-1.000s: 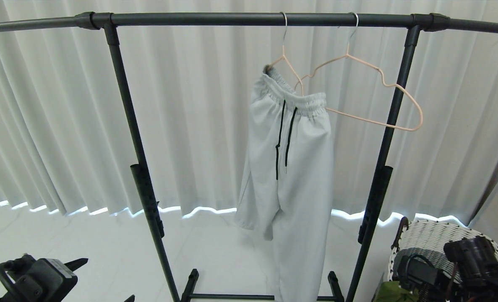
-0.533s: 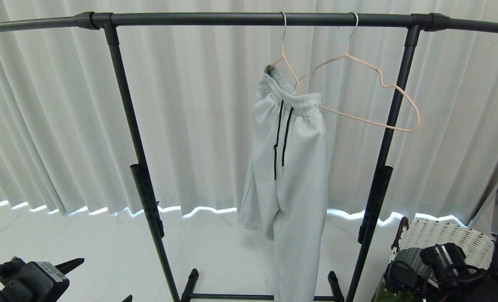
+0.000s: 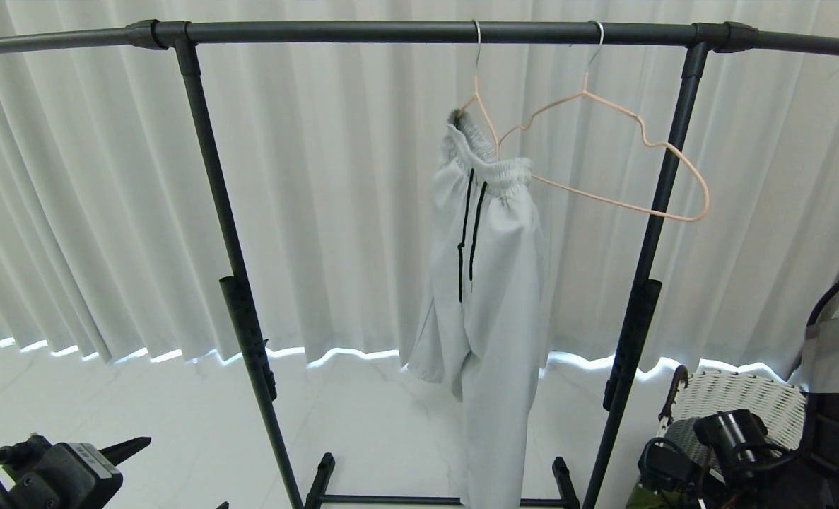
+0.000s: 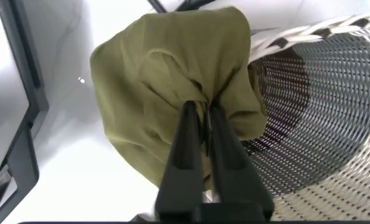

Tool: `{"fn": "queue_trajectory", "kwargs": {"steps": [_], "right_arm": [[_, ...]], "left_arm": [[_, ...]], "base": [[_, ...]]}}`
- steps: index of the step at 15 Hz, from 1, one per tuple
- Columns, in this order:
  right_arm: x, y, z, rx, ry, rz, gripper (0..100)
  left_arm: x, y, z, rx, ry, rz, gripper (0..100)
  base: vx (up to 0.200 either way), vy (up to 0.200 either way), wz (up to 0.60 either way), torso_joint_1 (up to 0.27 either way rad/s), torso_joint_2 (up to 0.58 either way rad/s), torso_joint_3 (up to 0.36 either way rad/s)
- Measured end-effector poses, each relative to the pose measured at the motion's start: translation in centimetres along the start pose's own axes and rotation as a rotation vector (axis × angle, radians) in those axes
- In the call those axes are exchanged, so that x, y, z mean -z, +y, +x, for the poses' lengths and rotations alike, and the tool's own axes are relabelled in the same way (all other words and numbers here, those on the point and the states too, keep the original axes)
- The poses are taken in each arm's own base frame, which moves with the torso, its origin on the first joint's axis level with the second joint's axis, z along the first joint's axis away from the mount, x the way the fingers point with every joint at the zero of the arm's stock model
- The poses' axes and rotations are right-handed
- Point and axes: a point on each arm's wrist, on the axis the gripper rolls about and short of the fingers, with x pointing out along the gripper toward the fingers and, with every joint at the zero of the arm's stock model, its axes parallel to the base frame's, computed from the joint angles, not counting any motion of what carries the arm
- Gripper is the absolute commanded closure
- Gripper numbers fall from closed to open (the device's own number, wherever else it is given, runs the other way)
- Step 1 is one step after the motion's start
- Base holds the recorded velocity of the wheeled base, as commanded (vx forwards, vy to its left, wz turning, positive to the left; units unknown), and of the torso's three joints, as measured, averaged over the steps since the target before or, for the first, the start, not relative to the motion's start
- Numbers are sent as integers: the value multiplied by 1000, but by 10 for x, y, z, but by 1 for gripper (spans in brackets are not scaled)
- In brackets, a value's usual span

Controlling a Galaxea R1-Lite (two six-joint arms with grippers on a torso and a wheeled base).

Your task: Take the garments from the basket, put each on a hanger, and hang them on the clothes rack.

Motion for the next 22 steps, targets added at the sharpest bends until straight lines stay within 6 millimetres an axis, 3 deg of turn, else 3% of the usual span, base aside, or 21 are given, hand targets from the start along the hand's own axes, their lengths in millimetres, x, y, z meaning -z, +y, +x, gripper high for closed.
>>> {"fn": "queue_trajectory", "kwargs": {"steps": [5, 9, 15, 18, 22], "right_arm": [[-2, 4, -13, 7, -26, -3, 100], [-3, 5, -43, 50, -96, 76, 100], [-20, -5, -94, 116, -213, 181, 100], [-35, -15, -137, 100, -209, 237, 100], [-58, -27, -219, 139, -345, 265, 100]], "left_arm": [[0, 0, 0, 4, 1, 3, 0], [-1, -1, 0, 21, -6, 12, 0], [-4, -8, 1, 89, -35, 46, 0], [-4, -9, 1, 99, -33, 52, 0], [-3, -9, 5, 115, -7, 71, 0]], "base": [[0, 0, 0, 0, 0, 0], [0, 0, 0, 0, 0, 0], [0, 0, 0, 0, 0, 0], [0, 0, 0, 0, 0, 0], [0, 0, 0, 0, 0, 0]]}}
